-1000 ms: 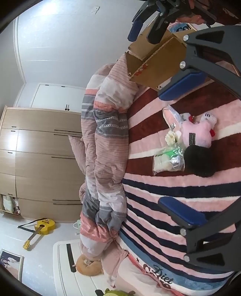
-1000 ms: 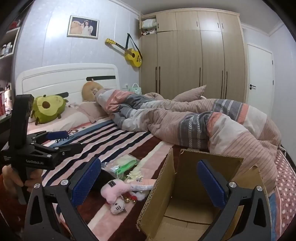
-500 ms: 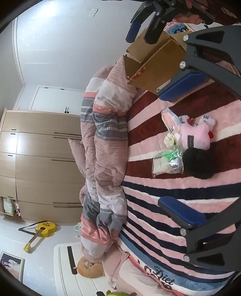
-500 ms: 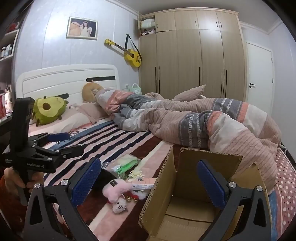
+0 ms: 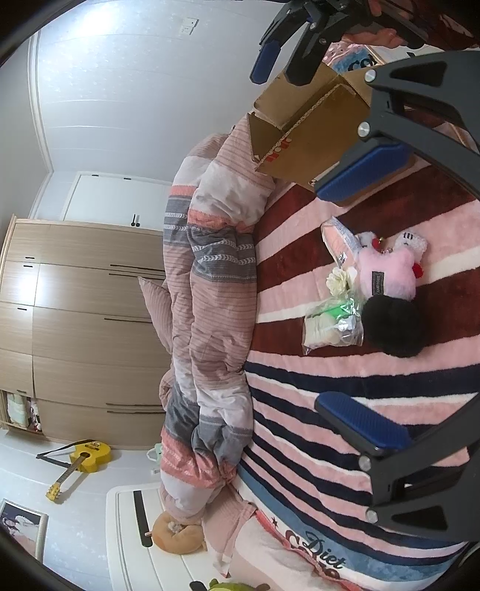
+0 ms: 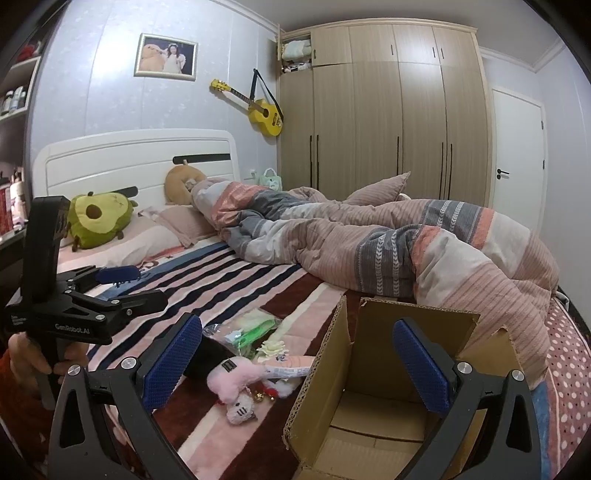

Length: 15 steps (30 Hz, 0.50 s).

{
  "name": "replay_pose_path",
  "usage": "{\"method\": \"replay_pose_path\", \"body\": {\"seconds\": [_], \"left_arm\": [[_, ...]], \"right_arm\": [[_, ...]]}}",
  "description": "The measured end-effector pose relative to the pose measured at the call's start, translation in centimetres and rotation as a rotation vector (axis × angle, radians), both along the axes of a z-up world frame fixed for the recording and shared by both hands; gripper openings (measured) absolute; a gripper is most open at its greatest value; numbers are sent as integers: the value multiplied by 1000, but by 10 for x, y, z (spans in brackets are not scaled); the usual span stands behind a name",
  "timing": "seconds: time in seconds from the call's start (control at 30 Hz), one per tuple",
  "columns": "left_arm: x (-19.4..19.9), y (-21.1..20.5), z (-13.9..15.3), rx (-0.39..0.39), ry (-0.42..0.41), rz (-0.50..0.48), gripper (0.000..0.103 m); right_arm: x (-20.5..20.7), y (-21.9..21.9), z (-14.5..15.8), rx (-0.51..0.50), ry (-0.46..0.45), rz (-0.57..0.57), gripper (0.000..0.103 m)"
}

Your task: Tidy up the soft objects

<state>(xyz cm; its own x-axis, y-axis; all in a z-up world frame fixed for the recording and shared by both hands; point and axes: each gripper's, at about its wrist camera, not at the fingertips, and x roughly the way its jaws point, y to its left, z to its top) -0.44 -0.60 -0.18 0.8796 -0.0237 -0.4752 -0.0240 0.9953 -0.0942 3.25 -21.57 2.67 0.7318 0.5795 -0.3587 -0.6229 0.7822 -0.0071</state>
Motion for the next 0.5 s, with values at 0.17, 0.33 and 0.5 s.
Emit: {"method": "replay_pose_path", "body": {"seconds": [0.17,0.33,0.5], "left_arm": [[0,0,0,3,0,0,102],[-1,1,0,1,-1,0,102],[-5,0,2,1,-1,-3,103]], "right_arm": [[0,-2,3,1,2,-1,103],[-1,-3,3,2,3,-1,103],[-2,-3,3,-1,1,-2,103]]}}
